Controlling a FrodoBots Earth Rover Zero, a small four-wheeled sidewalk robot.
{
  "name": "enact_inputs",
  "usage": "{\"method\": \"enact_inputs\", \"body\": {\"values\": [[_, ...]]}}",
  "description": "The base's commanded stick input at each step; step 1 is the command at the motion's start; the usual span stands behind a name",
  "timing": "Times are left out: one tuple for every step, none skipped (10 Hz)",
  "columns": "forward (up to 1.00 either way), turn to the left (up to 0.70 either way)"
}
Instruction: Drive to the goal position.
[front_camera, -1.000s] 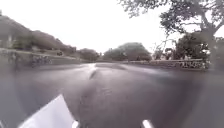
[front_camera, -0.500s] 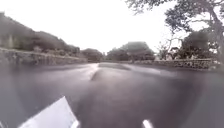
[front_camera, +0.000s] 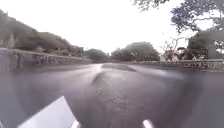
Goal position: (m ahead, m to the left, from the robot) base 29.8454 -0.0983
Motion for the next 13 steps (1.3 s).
{"method": "enact_inputs", "body": {"values": [[1.0, 0.0], [1.0, 0.0], [1.0, 0.0], [1.0, 0.0], [1.0, 0.0], [1.0, 0.0], [1.0, 0.0], [1.0, 0.0], [1.0, 0.0], [1.0, 0.0], [1.0, 0.0], [1.0, 0.0], [1.0, 0.0]]}}
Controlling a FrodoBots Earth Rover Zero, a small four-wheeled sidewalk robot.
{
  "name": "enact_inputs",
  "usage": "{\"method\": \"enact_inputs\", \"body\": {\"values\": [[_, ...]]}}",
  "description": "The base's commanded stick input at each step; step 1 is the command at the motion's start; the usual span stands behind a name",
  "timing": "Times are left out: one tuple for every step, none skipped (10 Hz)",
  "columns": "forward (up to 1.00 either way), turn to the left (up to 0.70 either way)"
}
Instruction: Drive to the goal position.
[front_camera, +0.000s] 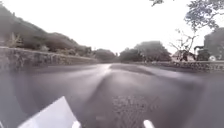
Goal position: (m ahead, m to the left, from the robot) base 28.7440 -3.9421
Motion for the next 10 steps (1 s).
{"method": "enact_inputs", "body": {"values": [[1.0, 0.0], [1.0, 0.0], [1.0, 0.0], [1.0, 0.0], [1.0, 0.0], [1.0, 0.0], [1.0, 0.0], [1.0, 0.0], [1.0, 0.0], [1.0, 0.0]]}}
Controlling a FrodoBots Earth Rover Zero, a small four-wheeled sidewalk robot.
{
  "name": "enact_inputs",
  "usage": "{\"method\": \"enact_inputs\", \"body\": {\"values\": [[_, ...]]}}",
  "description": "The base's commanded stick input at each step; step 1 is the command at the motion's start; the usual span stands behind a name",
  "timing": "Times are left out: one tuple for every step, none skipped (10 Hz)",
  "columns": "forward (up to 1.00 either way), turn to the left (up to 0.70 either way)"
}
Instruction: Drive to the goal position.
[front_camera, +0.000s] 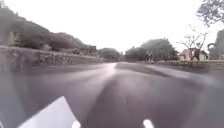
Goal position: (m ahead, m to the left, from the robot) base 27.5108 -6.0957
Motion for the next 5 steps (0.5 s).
{"method": "enact_inputs", "body": {"values": [[1.0, 0.0], [1.0, 0.0], [1.0, 0.0], [1.0, -0.23], [1.0, -0.4]]}}
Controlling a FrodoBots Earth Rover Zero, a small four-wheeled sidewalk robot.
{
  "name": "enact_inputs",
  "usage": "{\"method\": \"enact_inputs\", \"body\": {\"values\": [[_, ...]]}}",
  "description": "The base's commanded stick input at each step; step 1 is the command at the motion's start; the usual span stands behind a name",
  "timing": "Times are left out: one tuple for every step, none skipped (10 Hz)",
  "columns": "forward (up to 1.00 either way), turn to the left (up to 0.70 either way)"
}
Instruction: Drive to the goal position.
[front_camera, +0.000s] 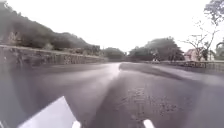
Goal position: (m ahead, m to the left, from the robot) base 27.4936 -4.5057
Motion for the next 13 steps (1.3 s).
{"method": "enact_inputs", "body": {"values": [[1.0, -0.4], [1.0, -0.4], [1.0, -0.4], [1.0, -0.4], [1.0, -0.4], [1.0, -0.4], [1.0, -0.27], [1.0, 0.0], [1.0, 0.0], [1.0, 0.0], [1.0, 0.0], [1.0, 0.0], [1.0, 0.0]]}}
